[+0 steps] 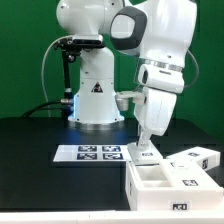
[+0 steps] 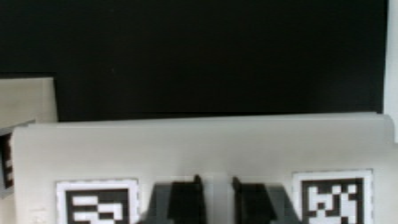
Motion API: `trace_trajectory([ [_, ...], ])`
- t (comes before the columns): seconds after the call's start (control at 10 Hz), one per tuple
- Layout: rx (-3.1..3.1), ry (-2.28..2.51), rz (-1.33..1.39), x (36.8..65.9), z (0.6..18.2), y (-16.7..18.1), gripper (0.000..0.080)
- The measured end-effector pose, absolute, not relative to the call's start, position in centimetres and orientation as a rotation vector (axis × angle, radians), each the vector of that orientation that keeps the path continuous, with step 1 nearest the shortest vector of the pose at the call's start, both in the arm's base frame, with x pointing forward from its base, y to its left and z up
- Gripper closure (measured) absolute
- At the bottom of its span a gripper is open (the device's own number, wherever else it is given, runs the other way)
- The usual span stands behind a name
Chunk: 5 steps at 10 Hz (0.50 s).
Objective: Assemble cabinet
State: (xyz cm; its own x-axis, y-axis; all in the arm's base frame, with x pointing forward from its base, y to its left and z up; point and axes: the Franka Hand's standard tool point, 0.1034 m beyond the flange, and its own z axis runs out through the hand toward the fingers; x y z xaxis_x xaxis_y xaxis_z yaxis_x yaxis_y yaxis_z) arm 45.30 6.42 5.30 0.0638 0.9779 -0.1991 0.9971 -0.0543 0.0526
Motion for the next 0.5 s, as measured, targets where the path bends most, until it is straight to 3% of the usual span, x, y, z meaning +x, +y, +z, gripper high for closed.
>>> trace_trajectory([
  [0.5, 2.149, 2.028, -0.177, 45.85, 6.18, 5.91, 0.0735],
])
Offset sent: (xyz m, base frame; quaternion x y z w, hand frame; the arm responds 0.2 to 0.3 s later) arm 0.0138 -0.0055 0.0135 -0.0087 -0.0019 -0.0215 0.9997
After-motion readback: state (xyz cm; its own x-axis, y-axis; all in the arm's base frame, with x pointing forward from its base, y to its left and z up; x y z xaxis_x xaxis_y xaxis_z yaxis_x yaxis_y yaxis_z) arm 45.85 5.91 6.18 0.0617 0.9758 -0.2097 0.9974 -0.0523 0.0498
